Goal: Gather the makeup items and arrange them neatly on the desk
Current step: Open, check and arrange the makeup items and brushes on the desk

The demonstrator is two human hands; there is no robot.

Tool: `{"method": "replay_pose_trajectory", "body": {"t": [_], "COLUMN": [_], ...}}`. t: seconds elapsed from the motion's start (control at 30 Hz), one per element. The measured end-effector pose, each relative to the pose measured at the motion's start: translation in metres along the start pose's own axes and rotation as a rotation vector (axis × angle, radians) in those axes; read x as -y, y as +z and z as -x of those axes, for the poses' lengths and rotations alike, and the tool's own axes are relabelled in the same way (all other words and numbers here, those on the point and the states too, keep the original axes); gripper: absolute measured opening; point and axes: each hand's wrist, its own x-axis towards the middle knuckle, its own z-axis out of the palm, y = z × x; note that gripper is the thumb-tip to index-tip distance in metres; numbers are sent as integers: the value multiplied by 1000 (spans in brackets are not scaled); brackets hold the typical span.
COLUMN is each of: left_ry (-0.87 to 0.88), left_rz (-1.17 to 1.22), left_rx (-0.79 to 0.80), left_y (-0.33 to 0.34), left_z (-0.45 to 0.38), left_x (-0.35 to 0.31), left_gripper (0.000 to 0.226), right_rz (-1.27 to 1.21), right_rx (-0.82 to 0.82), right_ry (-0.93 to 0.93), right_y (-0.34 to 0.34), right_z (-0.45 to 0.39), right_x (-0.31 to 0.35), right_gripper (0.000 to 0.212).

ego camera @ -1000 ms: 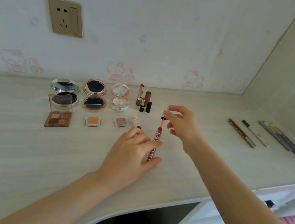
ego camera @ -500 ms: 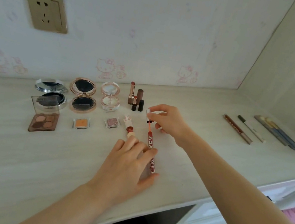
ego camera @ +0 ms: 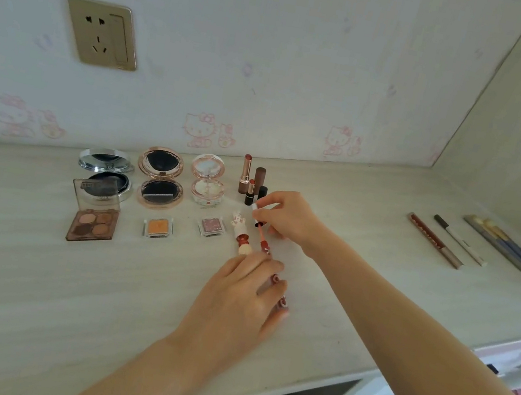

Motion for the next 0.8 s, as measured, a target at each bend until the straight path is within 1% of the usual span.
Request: {"method": "replay_pose_trajectory", "body": {"t": [0.13,0.37,0.47,0.7,0.8], "left_ry": [34,-7,-15,-40,-48], "left_rz": [-2,41,54,53,73], "left_rx": [12,-34,-63,-13,-12], "left_y": [3,9,10,10,11], "left_z": [-1,1,1,2,1], "left_x": [2,7,7,9,10], "left_gripper": [27,23,20,30,30], "right_rz": [91,200,236,240,237], "right_rx": [1,-27,-11,8,9], "right_ry": [-30,-77,-79,-68,-69], "right_y": [4,8,8,7,7], "right_z": [-7,-9,-6,-3,-3], "right_x": [-1,4,6,6,6], "right_gripper": [19,24,24,22,22]}}
